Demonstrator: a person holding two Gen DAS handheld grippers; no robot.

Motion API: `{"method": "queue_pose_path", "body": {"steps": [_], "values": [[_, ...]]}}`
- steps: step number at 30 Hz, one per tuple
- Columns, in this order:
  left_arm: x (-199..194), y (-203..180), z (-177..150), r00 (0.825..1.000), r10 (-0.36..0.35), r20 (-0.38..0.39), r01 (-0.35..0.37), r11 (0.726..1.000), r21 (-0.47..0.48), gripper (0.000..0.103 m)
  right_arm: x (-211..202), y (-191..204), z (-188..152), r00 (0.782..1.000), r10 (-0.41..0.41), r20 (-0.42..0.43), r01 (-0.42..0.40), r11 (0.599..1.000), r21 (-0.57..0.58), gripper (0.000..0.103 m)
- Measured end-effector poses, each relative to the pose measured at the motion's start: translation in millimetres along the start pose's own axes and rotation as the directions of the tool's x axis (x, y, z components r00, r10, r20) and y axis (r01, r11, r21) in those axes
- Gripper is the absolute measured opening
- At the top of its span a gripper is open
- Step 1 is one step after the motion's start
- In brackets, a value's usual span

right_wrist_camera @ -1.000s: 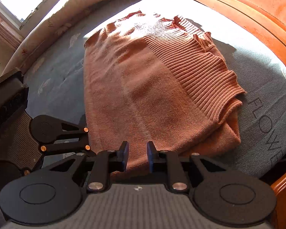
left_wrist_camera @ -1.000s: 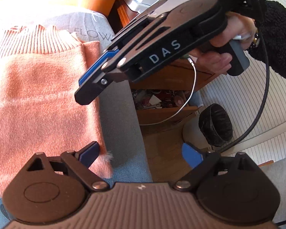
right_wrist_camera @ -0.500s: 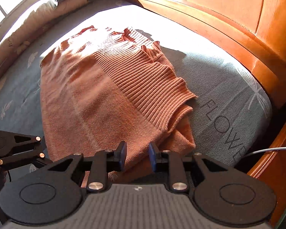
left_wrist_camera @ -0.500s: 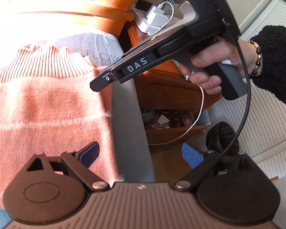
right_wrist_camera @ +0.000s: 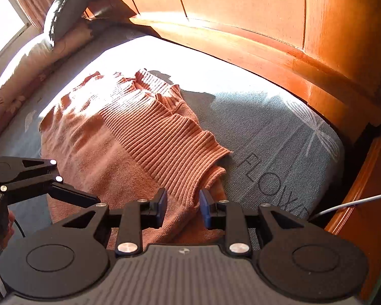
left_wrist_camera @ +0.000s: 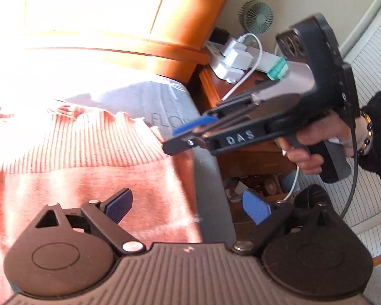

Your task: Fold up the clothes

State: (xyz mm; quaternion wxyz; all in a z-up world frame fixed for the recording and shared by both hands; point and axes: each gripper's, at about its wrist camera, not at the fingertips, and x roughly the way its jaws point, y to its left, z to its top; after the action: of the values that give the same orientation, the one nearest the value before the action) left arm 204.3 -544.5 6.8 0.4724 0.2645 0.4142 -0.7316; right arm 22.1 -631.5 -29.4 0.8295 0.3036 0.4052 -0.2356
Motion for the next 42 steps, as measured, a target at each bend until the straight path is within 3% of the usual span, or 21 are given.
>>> {"method": "queue_pose_path", "body": {"steps": [2, 4, 8, 11, 13, 17, 18, 20, 22, 26, 29, 40, 42], "values": [[-12.9, 29.4, 18.1, 0.999, 0.05, -0.008, -0.05, 0.997, -0.061, 0.093, 6.8, -0.8, 6.9, 1.0, 0.012, 0.005, -0.012, 1.0, -0.01, 0.032], [-18.2, 59.2, 34.6, 0.999, 0.047, -0.015, -0.049, 0.987, -0.154, 0.093, 13.9, -2.1, 11.6, 0.999, 0.038, 0.009, -0.038, 0.999, -0.002, 0.034], [10.9, 96.4, 71.7, 0.996, -0.085, -0.024, 0.07, 0.919, -0.388, 0.094, 32.9, 3.3, 6.7, 0.999, 0.034, -0.022, -0.034, 0.999, -0.024, 0.038], [49.8, 101.3, 93.8, 0.987, -0.159, -0.019, 0.131, 0.873, -0.47, 0.094, 37.2, 9.6, -1.5, 1.0, 0.023, -0.014, -0.024, 0.998, -0.06, 0.046], [77.8, 96.7, 100.1, 0.981, -0.185, -0.051, 0.136, 0.857, -0.498, 0.094, 36.1, 12.2, -4.5, 1.0, 0.026, -0.004, -0.026, 0.997, -0.079, 0.047], [120.3, 98.4, 102.2, 0.982, -0.128, -0.138, 0.045, 0.873, -0.486, 0.095, 33.2, 8.3, -9.7, 0.999, 0.035, 0.017, -0.034, 0.998, -0.049, 0.047], [124.7, 99.2, 104.7, 0.983, -0.13, -0.13, 0.053, 0.876, -0.48, 0.102, 32.4, 7.7, -12.0, 0.999, 0.029, 0.024, -0.028, 0.999, -0.044, 0.047], [124.8, 99.0, 114.6, 0.988, -0.121, -0.096, 0.064, 0.887, -0.458, 0.101, 31.2, 7.5, -16.9, 0.999, 0.018, 0.036, -0.017, 0.999, -0.035, 0.049], [122.2, 98.9, 126.3, 0.993, -0.076, -0.095, 0.029, 0.905, -0.424, 0.1, 30.2, 7.7, -21.8, 0.999, 0.007, 0.046, -0.006, 1.0, -0.027, 0.052], [98.5, 107.8, 136.0, 0.995, -0.082, -0.048, 0.052, 0.895, -0.443, 0.1, 26.5, 9.4, -23.7, 0.999, 0.007, 0.046, -0.006, 1.0, -0.015, 0.053], [85.0, 120.9, 132.4, 0.995, -0.093, -0.046, 0.059, 0.871, -0.488, 0.1, 24.8, 9.1, -22.3, 0.999, 0.013, 0.042, -0.013, 1.0, -0.006, 0.053], [119.5, 139.3, 146.4, 0.996, -0.045, -0.072, -0.001, 0.842, -0.539, 0.1, 23.0, 6.8, -23.6, 0.998, 0.012, 0.064, -0.014, 1.0, 0.021, 0.055], [111.7, 133.7, 147.8, 0.998, -0.036, -0.058, 0.001, 0.858, -0.513, 0.1, 16.3, 9.3, -21.9, 0.996, 0.012, 0.087, -0.014, 1.0, 0.021, 0.055]]}}
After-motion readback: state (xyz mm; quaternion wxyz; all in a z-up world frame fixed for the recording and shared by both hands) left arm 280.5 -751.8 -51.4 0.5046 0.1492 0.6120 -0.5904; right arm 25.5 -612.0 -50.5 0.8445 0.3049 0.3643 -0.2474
